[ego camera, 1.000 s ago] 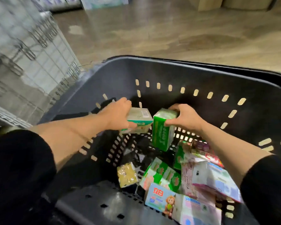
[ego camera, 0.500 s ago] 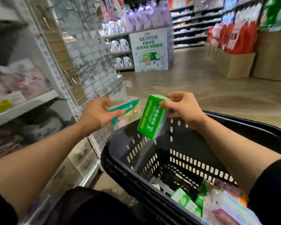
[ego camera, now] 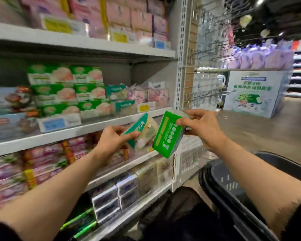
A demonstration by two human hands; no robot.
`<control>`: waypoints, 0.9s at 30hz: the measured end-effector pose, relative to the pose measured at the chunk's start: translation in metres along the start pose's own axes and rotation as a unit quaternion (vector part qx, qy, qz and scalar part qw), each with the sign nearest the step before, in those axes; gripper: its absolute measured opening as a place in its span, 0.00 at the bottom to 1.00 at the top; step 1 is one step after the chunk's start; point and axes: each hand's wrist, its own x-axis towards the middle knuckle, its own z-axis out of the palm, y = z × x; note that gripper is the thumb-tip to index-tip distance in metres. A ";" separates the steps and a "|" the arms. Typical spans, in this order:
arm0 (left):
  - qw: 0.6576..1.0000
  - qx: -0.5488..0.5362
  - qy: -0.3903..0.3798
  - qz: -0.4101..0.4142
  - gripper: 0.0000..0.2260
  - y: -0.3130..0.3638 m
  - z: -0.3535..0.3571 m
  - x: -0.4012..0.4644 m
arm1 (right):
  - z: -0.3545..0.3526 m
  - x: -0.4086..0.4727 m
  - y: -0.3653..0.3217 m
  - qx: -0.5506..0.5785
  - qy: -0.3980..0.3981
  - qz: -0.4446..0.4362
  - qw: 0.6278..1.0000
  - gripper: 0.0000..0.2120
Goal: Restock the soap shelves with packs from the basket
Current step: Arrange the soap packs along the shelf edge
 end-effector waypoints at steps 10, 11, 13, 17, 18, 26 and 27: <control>0.935 0.291 0.158 0.129 0.33 0.037 -0.083 0.026 | 0.094 0.039 0.022 0.064 -0.046 -0.015 0.997 0.19; 0.927 0.309 0.162 0.136 0.33 0.044 -0.083 0.036 | 0.095 0.048 0.023 0.075 -0.040 -0.019 0.996 0.21; 0.912 0.342 0.171 0.151 0.33 0.058 -0.081 0.060 | 0.096 0.068 0.027 0.093 -0.027 -0.035 0.995 0.21; 0.883 0.389 0.193 0.177 0.31 0.072 -0.070 0.119 | 0.093 0.101 0.038 0.116 0.010 -0.069 0.991 0.23; 0.878 0.400 0.197 0.175 0.31 0.075 -0.066 0.132 | 0.093 0.108 0.044 0.124 0.016 -0.072 0.990 0.24; 0.861 0.467 0.140 0.142 0.33 0.064 -0.041 0.203 | 0.099 0.135 0.099 0.268 0.058 -0.060 0.960 0.28; 0.872 0.456 0.131 0.123 0.33 0.060 -0.042 0.207 | 0.098 0.138 0.102 0.285 0.055 -0.056 0.955 0.26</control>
